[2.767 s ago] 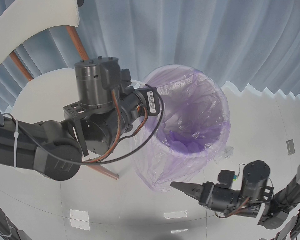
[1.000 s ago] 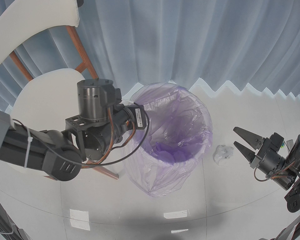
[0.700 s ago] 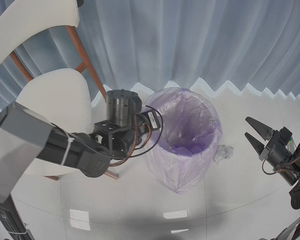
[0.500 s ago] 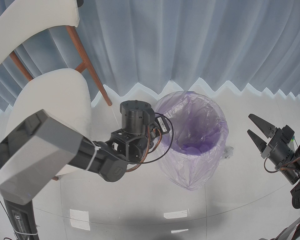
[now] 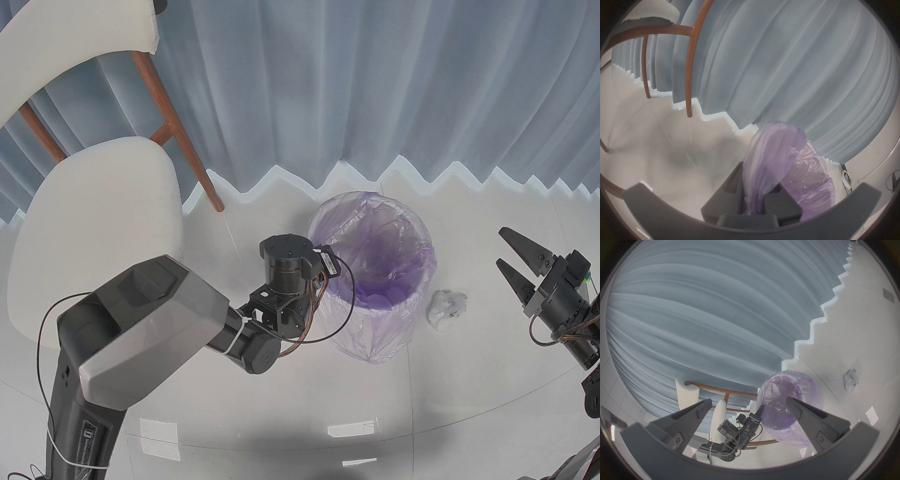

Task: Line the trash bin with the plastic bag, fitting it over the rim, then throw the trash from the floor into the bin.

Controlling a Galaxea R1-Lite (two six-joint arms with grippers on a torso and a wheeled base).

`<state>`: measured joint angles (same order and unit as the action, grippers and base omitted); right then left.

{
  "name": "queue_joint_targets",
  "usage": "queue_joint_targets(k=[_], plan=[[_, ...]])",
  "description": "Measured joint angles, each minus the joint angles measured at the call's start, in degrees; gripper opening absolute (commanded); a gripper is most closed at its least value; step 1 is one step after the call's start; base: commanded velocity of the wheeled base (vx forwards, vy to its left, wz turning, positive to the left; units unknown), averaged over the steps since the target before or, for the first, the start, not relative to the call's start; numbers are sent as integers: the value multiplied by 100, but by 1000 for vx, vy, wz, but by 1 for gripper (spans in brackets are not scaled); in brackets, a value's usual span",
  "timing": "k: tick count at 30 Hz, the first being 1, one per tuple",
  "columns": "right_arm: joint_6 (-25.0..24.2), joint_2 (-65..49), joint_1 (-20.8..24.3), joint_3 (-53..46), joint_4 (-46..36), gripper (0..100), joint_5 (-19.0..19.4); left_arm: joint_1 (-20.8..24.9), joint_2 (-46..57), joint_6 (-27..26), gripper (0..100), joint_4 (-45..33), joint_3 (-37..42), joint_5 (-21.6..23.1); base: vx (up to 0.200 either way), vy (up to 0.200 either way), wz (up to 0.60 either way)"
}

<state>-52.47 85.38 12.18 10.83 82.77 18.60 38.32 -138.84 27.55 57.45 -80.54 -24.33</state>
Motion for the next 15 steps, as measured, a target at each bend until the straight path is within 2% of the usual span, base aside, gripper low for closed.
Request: queue_joint_targets(k=[7, 8, 15], plan=[[0, 0, 2, 11, 0, 100, 2, -48, -367, -7, 0, 111, -149, -13, 0, 0, 0], [0, 0, 2, 9, 0, 100, 2, -59, -402, -7, 100, 122, -160, -13, 0, 0, 0], [0, -2, 2, 0, -1, 100, 2, -158, -564, -7, 100, 207, -179, -2, 0, 0, 0]])
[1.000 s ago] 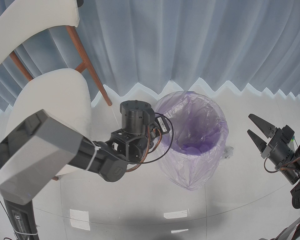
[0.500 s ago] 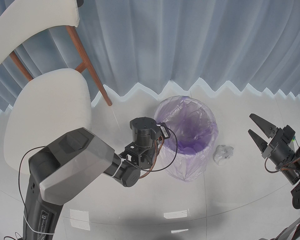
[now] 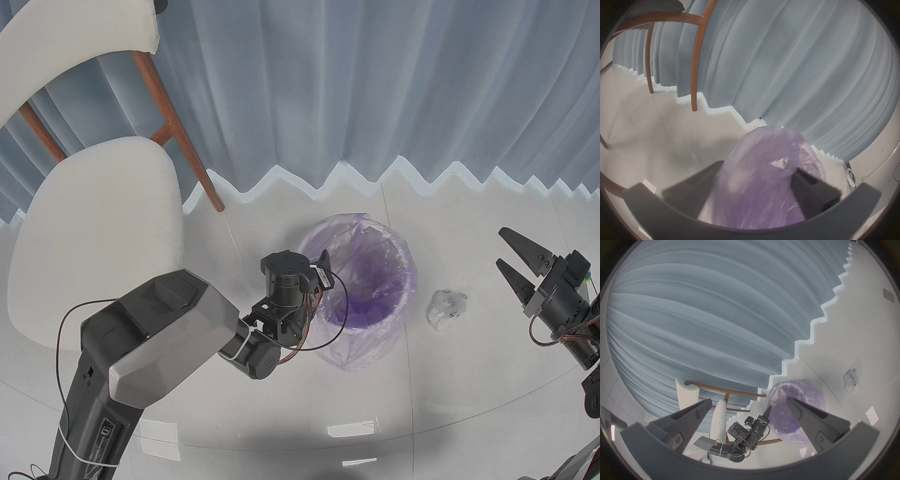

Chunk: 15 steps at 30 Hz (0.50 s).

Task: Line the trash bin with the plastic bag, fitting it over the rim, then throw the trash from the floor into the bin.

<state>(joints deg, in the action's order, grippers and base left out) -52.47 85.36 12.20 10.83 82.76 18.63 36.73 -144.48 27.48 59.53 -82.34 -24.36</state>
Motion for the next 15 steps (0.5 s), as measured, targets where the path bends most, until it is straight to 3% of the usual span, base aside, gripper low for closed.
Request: queue_joint_targets(k=[10, 15], plan=[[-2, 0, 0, -44, -5, 100, 0, -21, 116, -6, 100, 60, 130, 5, 0, 0, 0], [-5, 0, 0, -165, -16, 100, 17, 28, 493, -162, 100, 57, 638, 2, 0, 0, 0]])
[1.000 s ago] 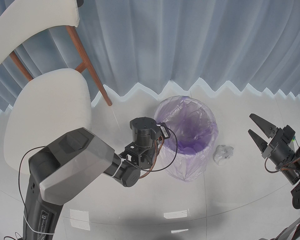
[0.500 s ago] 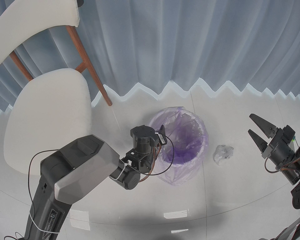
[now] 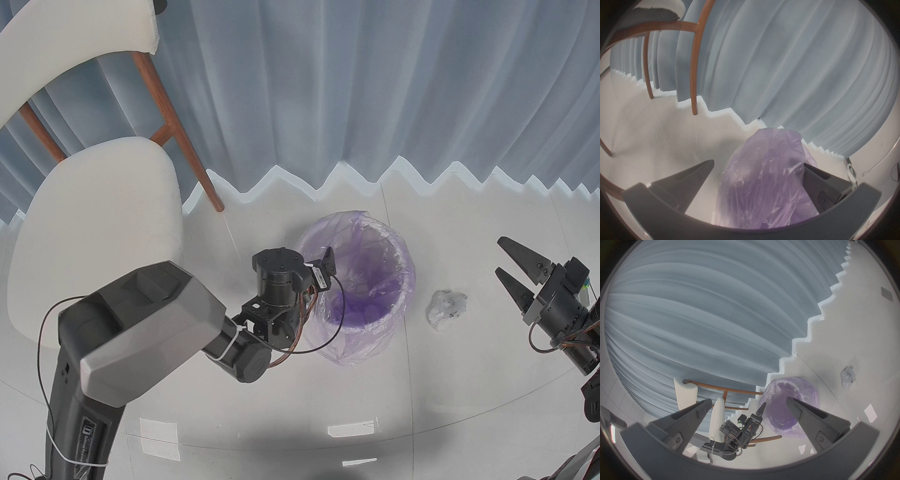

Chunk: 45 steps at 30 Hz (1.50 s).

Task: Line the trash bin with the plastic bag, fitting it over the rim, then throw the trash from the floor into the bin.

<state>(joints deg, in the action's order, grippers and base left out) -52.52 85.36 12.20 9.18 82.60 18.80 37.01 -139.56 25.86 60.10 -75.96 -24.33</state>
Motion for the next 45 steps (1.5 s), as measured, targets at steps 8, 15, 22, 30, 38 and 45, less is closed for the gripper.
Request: queue_joint_targets(k=[8, 15, 22, 30, 38, 45], plan=[[0, 0, 2, -202, -11, 100, 71, -430, 568, -673, 100, 173, 990, -7, 0, 0, 0], [2, 0, 4, -277, -13, 100, 79, -714, 500, -881, 100, 230, 877, 13, 0, 0, 0], [44, 105, 4, -411, -121, 100, 74, -678, 328, -779, 100, 255, 686, 230, 0, 0, 0], [517, 496, 37, 137, -580, 100, 72, -650, 422, -530, 100, 211, 796, 553, 0, 0, 0], [3007, 1409, 265, 1063, -881, 100, 317, -689, 549, -523, 100, 197, 892, 646, 0, 0, 0], [4614, 2555, 783, 2166, -1020, 100, 811, -636, 679, -536, 100, 173, 936, 674, 0, 0, 0]])
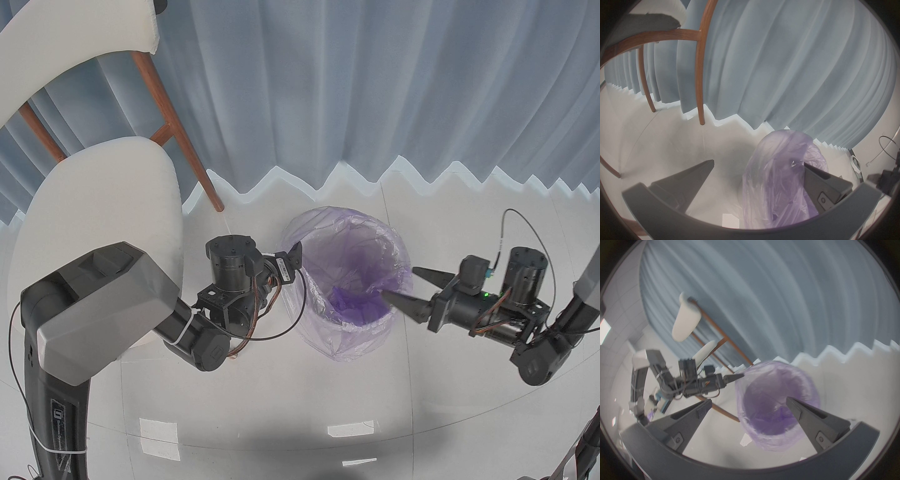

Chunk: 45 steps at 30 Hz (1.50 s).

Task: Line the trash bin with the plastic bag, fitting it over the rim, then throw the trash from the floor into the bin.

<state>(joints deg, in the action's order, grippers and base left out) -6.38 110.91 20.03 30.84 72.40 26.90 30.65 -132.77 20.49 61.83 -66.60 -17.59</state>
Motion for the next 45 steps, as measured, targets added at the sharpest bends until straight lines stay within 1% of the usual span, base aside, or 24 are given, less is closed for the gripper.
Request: queue_joint_targets(k=[4, 7, 13, 23, 30, 31, 37, 45], plan=[[438, 577, 382, 460, -20, 100, 99, 44, 99, -7, 100, -15, 37, -4, 0, 0, 0], [594, 907, 555, 824, -23, 100, 101, 101, 167, -11, 100, -17, 76, -6, 0, 0, 0], [700, 1354, 730, 1336, -69, 100, -13, 184, 254, -16, 100, -15, 148, -13, 0, 0, 0], [783, 1757, 931, 1814, -124, 100, -22, 262, 286, -20, 100, -17, 169, -24, 0, 0, 0], [798, 2057, 1020, 2739, -670, 100, -33, 280, 294, -22, 100, -24, 169, -44, 0, 0, 0], [801, 2100, 1025, 2864, -734, 0, -39, 280, 294, -20, 100, -22, 169, -50, 0, 0, 0], [798, 2410, 1048, 3586, -1092, 0, -211, 260, 294, -22, 100, -22, 161, -72, 0, 0, 0], [774, 2675, 1062, 3891, -1158, 0, -274, 260, 294, -44, 100, -15, 152, -68, 0, 0, 0]])
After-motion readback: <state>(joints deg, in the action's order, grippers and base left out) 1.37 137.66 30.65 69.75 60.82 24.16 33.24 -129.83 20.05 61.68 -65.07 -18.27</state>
